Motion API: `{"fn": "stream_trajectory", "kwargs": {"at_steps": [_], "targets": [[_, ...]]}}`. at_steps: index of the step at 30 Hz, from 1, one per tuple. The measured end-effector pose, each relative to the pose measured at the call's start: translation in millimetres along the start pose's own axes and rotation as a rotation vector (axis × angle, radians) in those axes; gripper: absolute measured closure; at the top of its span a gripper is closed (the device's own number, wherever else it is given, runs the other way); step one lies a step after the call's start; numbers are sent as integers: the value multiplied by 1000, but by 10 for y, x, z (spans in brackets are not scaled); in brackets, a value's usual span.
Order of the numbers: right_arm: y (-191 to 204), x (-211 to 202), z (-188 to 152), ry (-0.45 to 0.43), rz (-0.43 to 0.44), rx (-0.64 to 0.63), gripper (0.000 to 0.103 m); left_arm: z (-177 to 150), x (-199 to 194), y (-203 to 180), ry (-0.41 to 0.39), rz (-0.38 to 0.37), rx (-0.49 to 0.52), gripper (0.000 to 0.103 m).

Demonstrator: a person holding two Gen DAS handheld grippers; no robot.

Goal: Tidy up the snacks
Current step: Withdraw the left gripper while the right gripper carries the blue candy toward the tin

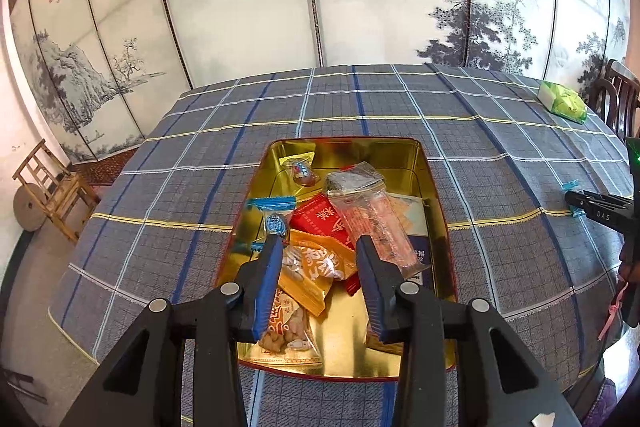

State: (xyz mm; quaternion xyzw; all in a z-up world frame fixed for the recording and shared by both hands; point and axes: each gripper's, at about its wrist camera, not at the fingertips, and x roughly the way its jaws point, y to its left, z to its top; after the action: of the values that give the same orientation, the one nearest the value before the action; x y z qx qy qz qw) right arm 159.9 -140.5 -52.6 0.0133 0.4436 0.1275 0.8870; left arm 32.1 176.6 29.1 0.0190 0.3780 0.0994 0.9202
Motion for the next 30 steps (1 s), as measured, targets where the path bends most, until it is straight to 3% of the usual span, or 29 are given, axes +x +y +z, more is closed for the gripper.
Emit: {"fn": "stream_trajectory", "kwargs": {"at_steps": [16,22,30], "targets": [[203,-134,-150,10,34,11,74,-153,-133,181,-59,88,-14,35],[458,-281,-214,7,77,-3,75,-211,-159,262,-76,107,-28,28],[979,-572,-86,-37,177,-72,75,-276,-122,345,-61,102,-48,27]]}}
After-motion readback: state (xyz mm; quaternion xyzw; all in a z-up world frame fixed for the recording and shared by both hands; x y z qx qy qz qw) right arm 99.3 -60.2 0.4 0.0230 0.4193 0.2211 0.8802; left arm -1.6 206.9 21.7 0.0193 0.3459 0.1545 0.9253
